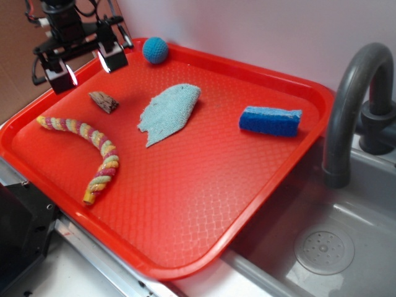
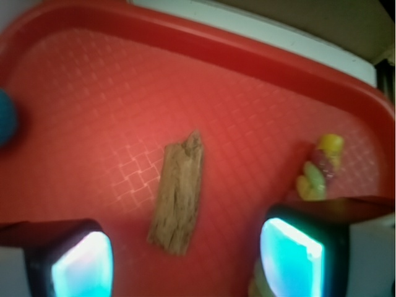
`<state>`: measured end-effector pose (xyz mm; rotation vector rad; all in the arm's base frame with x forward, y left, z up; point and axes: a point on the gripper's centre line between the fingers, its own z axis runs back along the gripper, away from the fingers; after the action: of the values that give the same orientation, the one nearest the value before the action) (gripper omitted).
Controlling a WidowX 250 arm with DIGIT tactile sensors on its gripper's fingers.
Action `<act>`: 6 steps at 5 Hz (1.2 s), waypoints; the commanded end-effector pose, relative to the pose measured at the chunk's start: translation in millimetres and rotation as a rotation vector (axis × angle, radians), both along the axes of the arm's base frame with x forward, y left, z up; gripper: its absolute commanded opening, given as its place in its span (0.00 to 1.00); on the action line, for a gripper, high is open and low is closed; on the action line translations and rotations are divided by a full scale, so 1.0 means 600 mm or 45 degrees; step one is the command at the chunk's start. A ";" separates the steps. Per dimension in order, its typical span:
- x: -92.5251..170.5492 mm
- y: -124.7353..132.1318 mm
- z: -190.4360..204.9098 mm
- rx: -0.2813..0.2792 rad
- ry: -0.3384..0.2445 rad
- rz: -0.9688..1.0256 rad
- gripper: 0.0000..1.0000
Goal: Grab the wood chip.
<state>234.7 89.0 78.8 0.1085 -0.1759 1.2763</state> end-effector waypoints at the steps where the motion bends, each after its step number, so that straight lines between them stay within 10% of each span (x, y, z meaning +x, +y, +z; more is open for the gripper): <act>1: -0.007 0.039 -0.035 0.085 -0.079 0.026 1.00; 3: -0.003 0.018 -0.069 0.070 -0.077 -0.024 1.00; 4: 0.000 0.012 -0.074 0.070 -0.079 -0.045 0.00; 6: -0.020 -0.002 -0.077 0.093 -0.078 -0.050 0.00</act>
<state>233.2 83.9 27.6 0.1306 -0.2701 1.2351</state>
